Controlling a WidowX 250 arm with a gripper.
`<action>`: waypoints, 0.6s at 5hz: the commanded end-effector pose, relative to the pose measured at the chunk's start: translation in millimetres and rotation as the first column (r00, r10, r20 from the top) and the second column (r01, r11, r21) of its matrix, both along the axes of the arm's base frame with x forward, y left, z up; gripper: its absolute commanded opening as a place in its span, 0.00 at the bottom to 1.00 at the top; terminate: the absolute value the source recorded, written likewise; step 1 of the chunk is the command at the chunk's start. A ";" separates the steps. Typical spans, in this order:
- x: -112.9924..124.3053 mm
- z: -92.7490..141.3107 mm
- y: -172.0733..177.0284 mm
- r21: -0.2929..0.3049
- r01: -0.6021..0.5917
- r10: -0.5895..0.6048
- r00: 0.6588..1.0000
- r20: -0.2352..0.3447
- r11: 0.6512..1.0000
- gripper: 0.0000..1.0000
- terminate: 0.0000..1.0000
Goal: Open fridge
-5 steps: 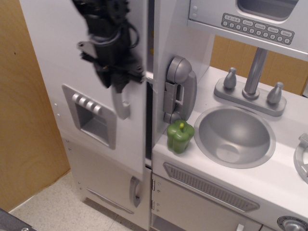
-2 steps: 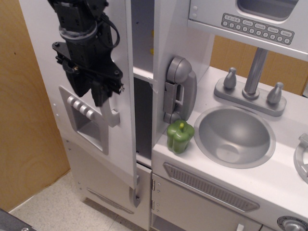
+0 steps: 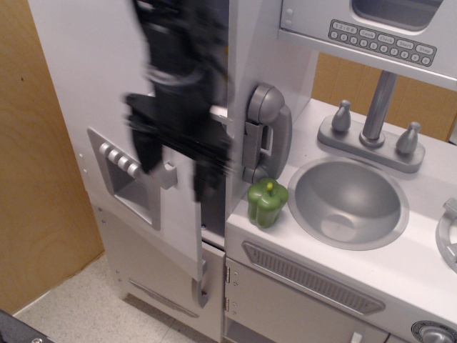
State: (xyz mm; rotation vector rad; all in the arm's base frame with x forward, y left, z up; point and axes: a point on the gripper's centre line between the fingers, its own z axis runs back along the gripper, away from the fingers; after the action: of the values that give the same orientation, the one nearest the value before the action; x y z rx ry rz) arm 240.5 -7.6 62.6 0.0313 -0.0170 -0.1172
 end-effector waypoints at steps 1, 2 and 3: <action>44.7 14.5 -51.1 -0.007 0.095 -0.094 0.989 0.111 0.995 1.00 0.00; 75.9 22.0 -45.5 -0.040 0.037 -0.033 0.994 0.108 0.998 1.00 0.00; 97.7 24.5 -27.6 -0.020 -0.021 0.024 0.991 0.134 1.000 1.00 0.00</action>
State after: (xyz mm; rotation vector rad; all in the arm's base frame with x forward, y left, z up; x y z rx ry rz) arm 329.7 -34.0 67.7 0.0281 -0.0995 -0.0885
